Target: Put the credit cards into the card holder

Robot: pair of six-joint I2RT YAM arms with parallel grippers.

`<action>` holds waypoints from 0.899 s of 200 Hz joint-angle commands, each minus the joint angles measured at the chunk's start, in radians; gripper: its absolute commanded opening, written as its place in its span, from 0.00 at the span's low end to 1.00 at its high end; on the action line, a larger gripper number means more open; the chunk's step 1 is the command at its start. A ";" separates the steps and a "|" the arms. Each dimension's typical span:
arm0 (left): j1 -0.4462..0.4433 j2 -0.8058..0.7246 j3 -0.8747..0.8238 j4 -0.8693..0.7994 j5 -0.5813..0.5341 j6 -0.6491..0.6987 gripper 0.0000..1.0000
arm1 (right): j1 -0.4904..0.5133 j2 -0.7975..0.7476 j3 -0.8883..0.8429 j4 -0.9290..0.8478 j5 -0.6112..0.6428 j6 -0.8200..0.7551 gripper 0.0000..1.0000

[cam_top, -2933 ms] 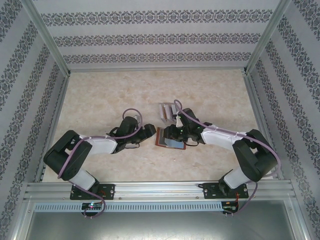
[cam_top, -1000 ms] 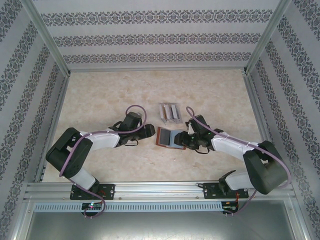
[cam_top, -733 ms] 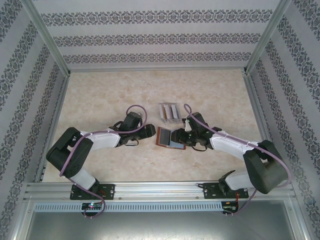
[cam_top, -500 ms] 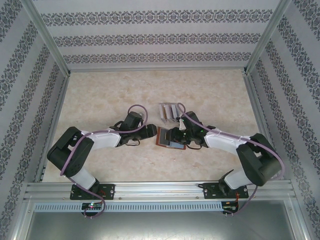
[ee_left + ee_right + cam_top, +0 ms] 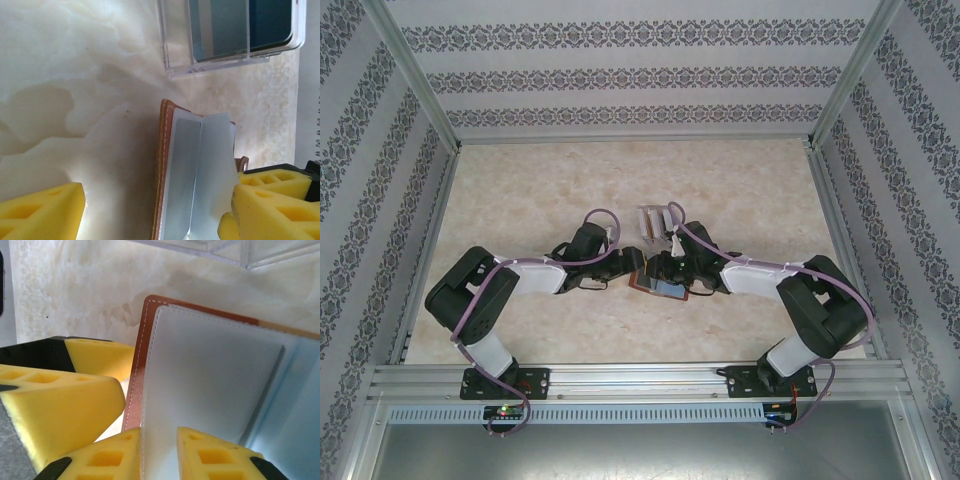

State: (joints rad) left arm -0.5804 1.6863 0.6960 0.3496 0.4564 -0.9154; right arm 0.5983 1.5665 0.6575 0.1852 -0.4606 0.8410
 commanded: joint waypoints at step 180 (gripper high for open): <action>0.006 0.146 0.050 -0.001 0.114 0.017 0.51 | 0.015 0.137 -0.032 0.276 -0.237 -0.065 0.39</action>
State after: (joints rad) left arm -0.5362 1.7386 0.7139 0.3592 0.5434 -0.9447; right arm 0.5655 1.6989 0.6296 0.3985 -0.5846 0.8337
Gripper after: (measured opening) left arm 0.571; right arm 0.393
